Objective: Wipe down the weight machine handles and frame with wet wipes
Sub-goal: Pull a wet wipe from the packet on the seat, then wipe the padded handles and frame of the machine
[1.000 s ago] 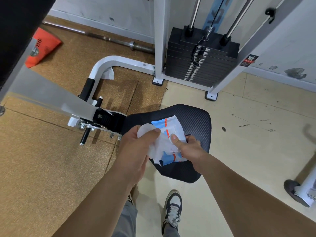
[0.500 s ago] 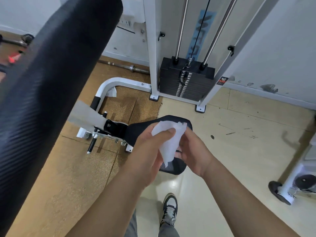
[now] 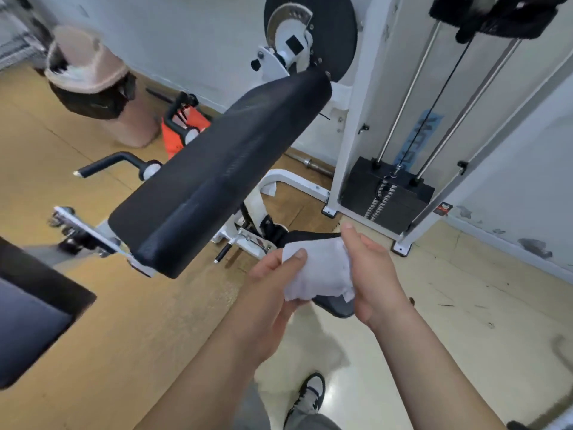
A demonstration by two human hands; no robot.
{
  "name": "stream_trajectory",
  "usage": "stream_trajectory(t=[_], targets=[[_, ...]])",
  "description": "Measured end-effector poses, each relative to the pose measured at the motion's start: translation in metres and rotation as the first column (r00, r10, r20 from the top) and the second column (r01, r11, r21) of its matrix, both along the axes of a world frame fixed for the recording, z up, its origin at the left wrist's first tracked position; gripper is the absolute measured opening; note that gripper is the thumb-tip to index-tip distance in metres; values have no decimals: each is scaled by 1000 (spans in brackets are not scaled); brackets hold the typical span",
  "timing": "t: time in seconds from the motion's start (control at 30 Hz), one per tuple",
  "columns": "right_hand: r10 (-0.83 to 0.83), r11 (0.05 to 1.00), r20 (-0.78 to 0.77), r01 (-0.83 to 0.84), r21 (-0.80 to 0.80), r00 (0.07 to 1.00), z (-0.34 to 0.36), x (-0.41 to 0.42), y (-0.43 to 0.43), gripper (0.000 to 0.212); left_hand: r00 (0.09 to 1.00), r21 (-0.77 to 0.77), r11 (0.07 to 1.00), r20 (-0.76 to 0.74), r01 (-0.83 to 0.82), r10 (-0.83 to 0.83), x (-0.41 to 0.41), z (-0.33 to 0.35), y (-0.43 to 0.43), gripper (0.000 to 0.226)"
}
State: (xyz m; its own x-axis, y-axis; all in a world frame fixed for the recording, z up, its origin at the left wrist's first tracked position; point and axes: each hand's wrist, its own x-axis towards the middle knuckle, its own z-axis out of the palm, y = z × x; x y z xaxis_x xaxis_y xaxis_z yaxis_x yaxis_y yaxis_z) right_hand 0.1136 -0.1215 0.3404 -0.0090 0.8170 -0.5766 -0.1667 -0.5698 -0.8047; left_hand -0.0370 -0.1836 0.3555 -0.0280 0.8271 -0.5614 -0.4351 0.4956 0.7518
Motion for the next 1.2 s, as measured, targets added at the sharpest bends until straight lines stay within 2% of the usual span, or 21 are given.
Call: stream_trajectory(t=[0.13, 0.23, 0.33, 0.43, 0.6, 0.77, 0.87, 1.07, 1.2], targets=[[252, 953, -274, -288, -98, 928, 15, -27, -36, 82, 999, 55, 998, 3, -41, 41, -26, 24, -36, 30], [338, 924, -359, -378, -48, 870, 16, -50, -62, 78, 999, 62, 997, 34, -38, 36, -56, 31, -65, 33], [353, 928, -319, -371, 2, 880, 26, -86, -88, 49, 994, 55, 996, 87, -76, 71, -93, 32, -105, 33], [387, 918, -282, -396, 24, 878, 31, -132, -126, 34, 995, 69, 996, 81, -63, 57, -135, 31, -157, 36], [440, 872, -241, -476, -114, 865, 9, -220, -230, 60, 987, 8, 989, 68, -146, 145, -221, 36, -257, 32], [468, 848, -266, -513, -131, 843, 18, -305, -292, 50, 968, -34, 970, 61, -240, 242, -308, 28, -336, 37], [463, 856, -264, -504, -115, 846, 35, -344, -305, 45, 961, -57, 959, -4, -278, 278, -350, 23, -366, 27], [505, 844, -268, -535, -46, 821, 61, -422, -295, 49, 944, -35, 969, -235, -246, 232, -409, 11, -361, 30], [512, 841, -281, -540, -28, 812, 57, -471, -259, 57, 924, 13, 968, -297, -249, 242, -449, 12, -318, 24]])
